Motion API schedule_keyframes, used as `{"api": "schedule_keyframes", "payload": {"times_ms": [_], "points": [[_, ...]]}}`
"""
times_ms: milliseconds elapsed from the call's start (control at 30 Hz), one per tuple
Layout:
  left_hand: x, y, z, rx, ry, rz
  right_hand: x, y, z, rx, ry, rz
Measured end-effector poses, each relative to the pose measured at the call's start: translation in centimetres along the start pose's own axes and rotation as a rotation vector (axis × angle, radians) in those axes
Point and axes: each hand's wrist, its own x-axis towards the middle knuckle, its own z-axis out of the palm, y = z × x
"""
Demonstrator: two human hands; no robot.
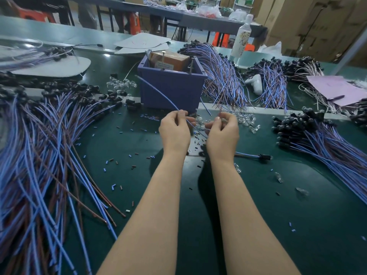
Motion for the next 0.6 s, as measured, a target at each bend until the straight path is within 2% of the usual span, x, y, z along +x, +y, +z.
{"api": "schedule_keyframes", "payload": {"times_ms": [167, 367, 600], "points": [[0.4, 0.1, -0.3, 0.062, 0.076, 0.088, -0.3, 0.0, 0.1, -0.110, -0.077, -0.070], [0.0, 0.2, -0.3, 0.141, 0.004, 0.164, -1.1, -0.7, 0.4, -0.176, -0.174, -0.172], [0.3, 0.3, -0.5, 0.152, -0.021, 0.117, -1.3, -0.9, 0.4, -0.187, -0.190, -0.172]]}}
